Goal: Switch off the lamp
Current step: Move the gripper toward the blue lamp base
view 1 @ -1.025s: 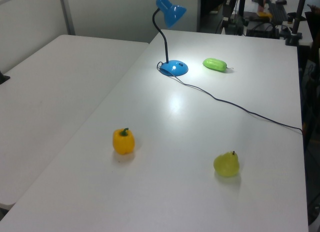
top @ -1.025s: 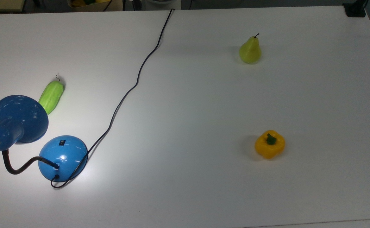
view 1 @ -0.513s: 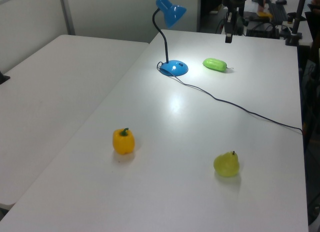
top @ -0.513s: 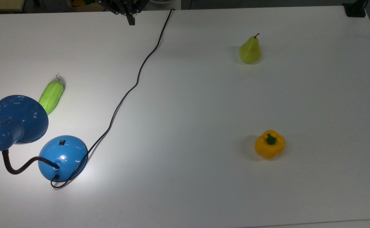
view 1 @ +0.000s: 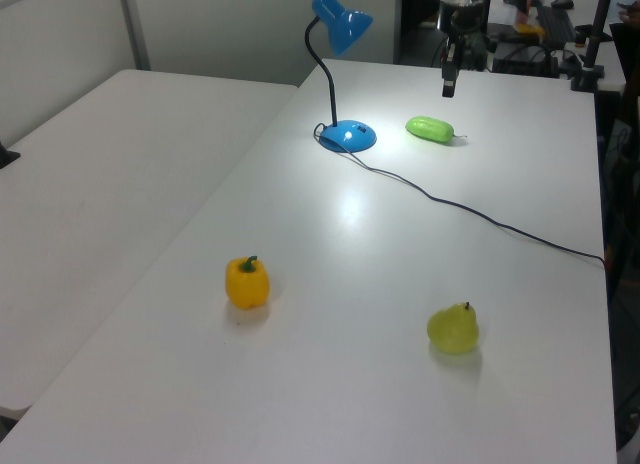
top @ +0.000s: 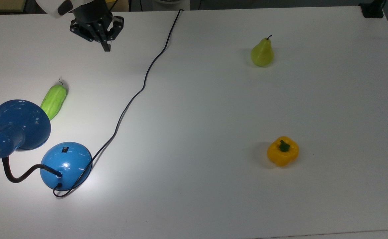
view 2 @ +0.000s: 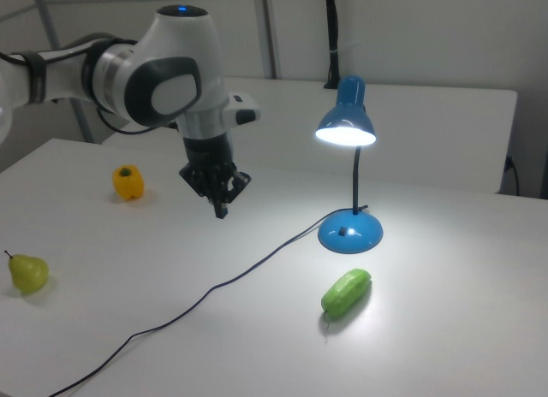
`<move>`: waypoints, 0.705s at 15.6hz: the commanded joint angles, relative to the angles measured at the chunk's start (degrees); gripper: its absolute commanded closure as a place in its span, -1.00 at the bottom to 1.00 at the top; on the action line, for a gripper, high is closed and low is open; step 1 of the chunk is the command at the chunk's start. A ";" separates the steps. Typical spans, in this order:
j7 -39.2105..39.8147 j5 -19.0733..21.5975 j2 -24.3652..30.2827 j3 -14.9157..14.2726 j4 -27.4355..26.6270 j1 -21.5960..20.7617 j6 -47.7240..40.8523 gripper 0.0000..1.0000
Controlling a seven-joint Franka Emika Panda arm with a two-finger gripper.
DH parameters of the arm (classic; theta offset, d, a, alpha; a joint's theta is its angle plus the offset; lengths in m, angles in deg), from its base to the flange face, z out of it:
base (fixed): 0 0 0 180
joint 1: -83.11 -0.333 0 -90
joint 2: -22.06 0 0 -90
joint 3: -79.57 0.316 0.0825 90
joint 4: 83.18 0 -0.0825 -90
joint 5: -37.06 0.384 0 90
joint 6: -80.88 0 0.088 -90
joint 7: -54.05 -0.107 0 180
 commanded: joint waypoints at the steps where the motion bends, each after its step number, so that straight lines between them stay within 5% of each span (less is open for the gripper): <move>1: 3.45 -0.22 -1.53 -1.64 -0.53 0.28 7.00 1.00; 11: 4.95 1.79 -11.27 -1.55 -0.18 3.44 34.33 1.00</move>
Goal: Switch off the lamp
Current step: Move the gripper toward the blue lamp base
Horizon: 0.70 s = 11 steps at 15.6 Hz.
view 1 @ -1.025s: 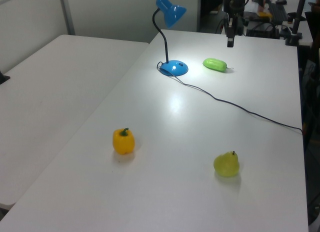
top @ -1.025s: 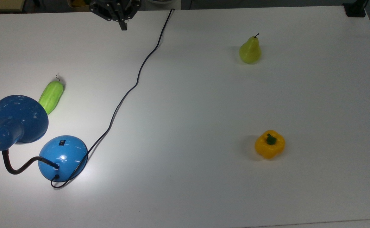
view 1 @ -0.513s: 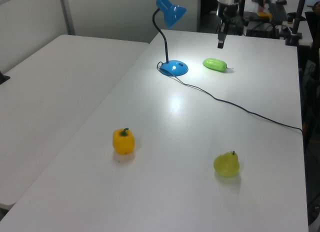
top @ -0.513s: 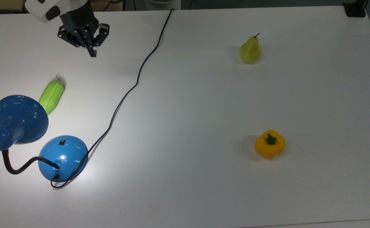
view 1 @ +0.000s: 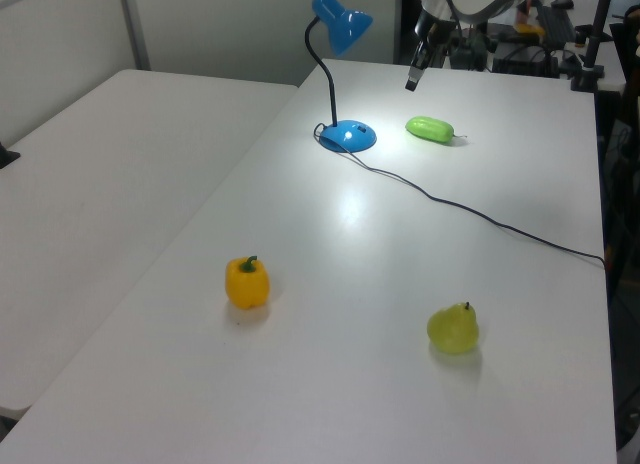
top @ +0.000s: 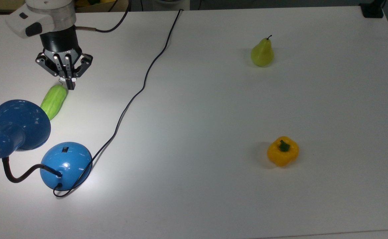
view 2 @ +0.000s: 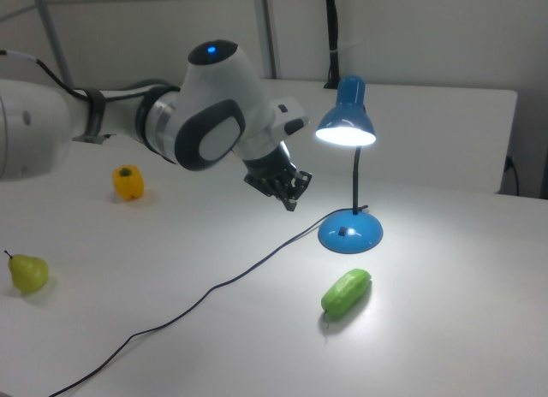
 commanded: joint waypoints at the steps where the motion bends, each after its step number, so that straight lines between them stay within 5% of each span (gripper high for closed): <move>1: 1.35 2.83 -4.38 -0.29 -0.06 0.66 10.08 1.00; 11: 0.56 7.67 -15.89 -0.11 5.04 0.75 24.78 1.00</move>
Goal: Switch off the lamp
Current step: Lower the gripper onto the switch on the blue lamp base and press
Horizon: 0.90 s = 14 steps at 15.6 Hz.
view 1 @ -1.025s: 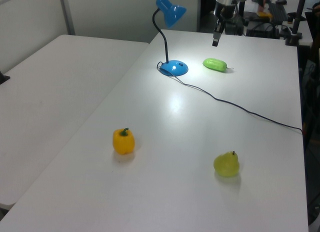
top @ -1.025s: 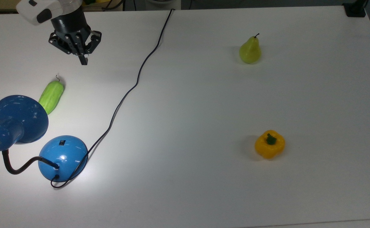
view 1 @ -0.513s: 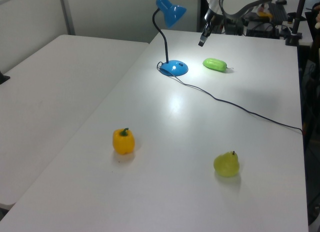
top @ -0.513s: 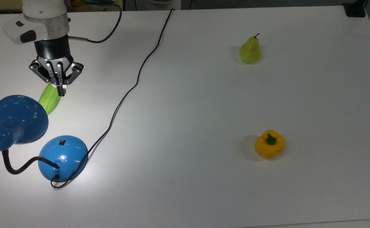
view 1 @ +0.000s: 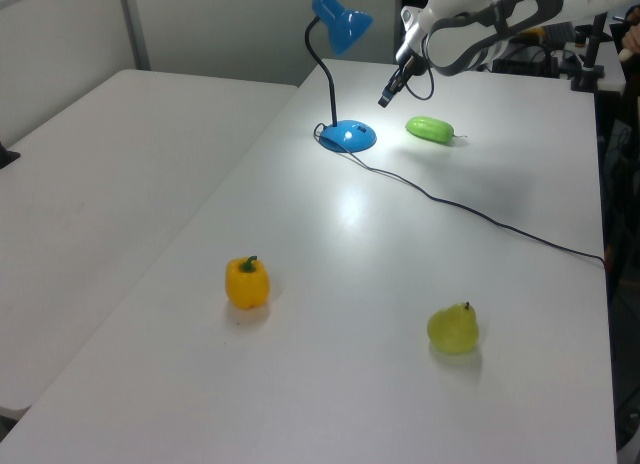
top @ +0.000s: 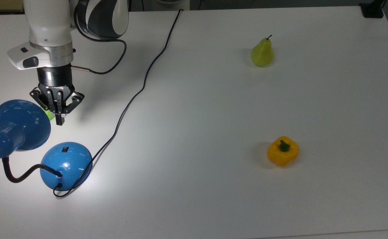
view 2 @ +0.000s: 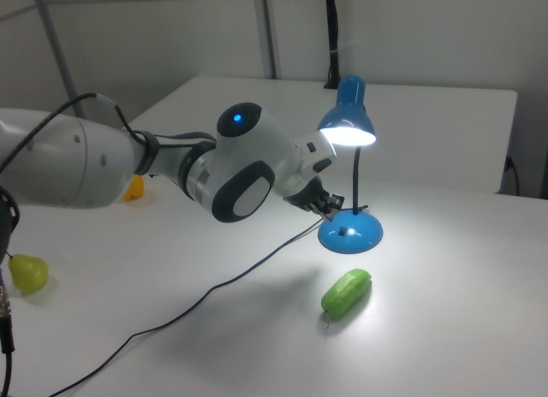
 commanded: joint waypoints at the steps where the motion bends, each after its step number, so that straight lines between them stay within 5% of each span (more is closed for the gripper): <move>1: 0.56 1.47 -4.68 0.06 3.86 -0.15 3.30 1.00; 14: 0.47 2.09 -12.34 0.33 7.29 -0.33 10.61 1.00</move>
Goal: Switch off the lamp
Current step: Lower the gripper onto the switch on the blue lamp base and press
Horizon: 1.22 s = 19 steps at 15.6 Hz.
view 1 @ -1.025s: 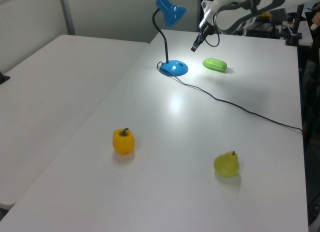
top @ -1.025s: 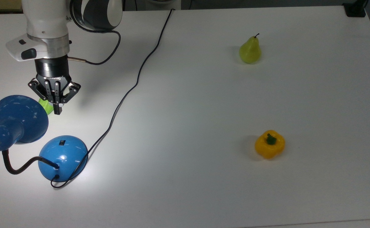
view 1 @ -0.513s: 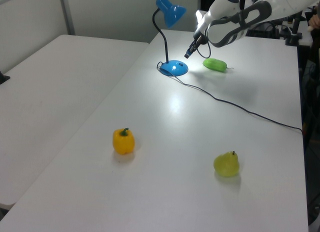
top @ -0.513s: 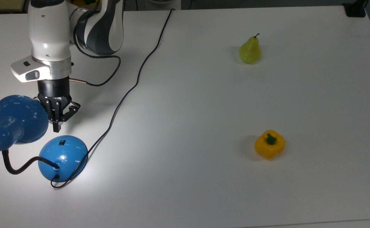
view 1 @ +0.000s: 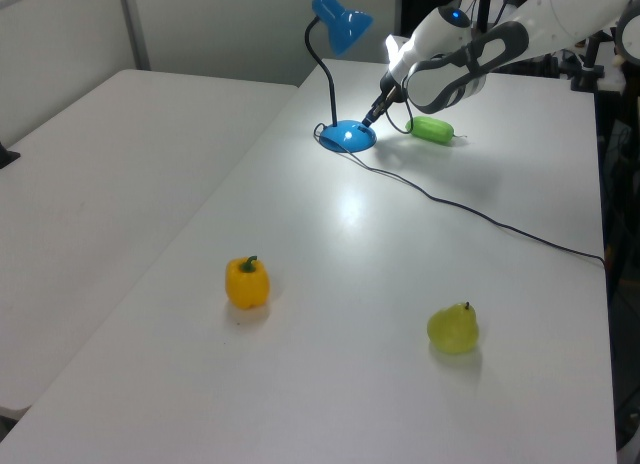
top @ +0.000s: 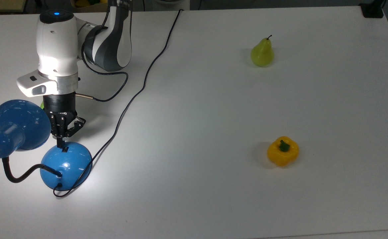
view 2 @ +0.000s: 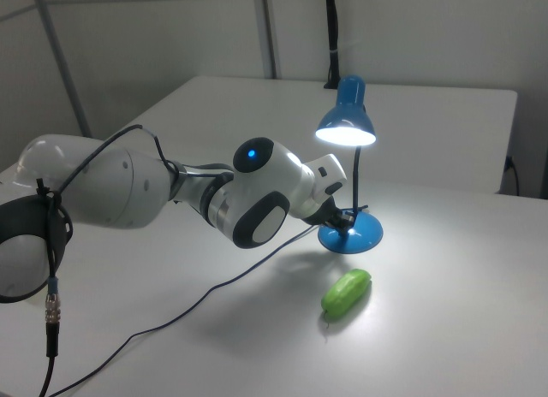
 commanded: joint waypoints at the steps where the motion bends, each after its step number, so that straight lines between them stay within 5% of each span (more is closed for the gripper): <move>1: 0.49 1.63 -0.77 0.07 0.71 -0.27 1.56 1.00; 19: 1.10 0.84 -0.77 0.42 -1.93 -0.45 1.30 1.00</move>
